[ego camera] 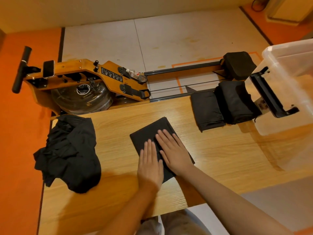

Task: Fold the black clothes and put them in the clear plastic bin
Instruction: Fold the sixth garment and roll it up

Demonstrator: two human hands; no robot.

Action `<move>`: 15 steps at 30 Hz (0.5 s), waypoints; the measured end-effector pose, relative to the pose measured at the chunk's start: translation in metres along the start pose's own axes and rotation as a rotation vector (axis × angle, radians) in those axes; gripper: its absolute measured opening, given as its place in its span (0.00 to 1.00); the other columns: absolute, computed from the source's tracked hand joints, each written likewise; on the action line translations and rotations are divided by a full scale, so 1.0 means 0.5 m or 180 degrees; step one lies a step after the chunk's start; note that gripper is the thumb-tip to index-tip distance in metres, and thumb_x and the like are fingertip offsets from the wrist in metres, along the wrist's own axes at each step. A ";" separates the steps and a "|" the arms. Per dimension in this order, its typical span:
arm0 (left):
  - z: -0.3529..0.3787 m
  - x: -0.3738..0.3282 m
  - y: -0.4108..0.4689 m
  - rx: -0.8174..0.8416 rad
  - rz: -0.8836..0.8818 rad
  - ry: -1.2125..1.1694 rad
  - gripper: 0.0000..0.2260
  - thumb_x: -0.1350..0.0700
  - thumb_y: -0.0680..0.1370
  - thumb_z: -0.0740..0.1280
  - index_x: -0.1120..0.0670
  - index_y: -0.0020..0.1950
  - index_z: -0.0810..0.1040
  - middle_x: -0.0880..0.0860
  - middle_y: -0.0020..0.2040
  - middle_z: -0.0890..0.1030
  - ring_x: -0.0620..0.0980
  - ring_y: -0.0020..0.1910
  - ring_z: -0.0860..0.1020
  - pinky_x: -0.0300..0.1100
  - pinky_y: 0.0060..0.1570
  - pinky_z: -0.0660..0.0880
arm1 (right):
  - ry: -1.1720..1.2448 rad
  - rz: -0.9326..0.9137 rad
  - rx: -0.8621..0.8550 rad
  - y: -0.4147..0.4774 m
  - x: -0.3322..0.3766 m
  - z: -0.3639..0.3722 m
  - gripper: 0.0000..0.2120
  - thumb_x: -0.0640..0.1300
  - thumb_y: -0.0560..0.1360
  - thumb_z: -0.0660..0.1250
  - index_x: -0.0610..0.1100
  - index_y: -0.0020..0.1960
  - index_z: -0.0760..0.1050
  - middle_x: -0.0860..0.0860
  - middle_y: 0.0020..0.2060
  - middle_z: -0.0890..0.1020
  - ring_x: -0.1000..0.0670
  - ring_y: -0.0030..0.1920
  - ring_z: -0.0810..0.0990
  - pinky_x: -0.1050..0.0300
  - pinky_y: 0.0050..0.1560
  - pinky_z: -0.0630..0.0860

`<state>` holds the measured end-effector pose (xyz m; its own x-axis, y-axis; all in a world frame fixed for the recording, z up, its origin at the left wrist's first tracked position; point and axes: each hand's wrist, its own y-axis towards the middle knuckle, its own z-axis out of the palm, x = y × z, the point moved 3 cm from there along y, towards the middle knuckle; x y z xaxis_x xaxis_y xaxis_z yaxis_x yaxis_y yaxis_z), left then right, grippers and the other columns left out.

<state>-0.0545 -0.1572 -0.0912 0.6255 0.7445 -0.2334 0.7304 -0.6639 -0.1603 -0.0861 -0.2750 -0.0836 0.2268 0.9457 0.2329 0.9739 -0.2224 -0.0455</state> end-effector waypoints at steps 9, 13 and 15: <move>0.015 0.059 -0.001 0.0246 0.0704 0.0312 0.31 0.42 0.82 0.48 0.61 0.78 0.55 0.58 0.79 0.55 0.55 0.78 0.52 0.50 0.74 0.52 | -0.0032 0.0516 0.0008 -0.021 -0.024 0.044 0.27 0.55 0.82 0.43 0.46 0.77 0.58 0.48 0.76 0.60 0.50 0.77 0.55 0.47 0.74 0.52; 0.002 0.080 -0.006 0.0288 0.1070 0.0581 0.31 0.42 0.79 0.51 0.60 0.76 0.59 0.59 0.77 0.61 0.54 0.77 0.58 0.49 0.71 0.54 | 0.0001 0.0779 -0.0166 -0.081 0.006 0.050 0.27 0.55 0.81 0.48 0.44 0.77 0.57 0.47 0.77 0.59 0.48 0.77 0.53 0.47 0.74 0.50; -0.008 0.075 -0.015 0.0243 0.1162 0.0581 0.31 0.43 0.79 0.52 0.60 0.76 0.57 0.58 0.77 0.61 0.54 0.76 0.58 0.49 0.71 0.54 | -0.0103 0.0472 -0.0118 -0.101 0.015 0.044 0.28 0.54 0.81 0.49 0.44 0.78 0.56 0.47 0.77 0.58 0.48 0.78 0.52 0.47 0.75 0.50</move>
<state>-0.0352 -0.1240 -0.0949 0.8831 0.4548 -0.1154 0.4334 -0.8849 -0.1709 -0.1335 -0.2515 -0.1011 0.3689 0.9088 0.1948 0.9288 -0.3682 -0.0412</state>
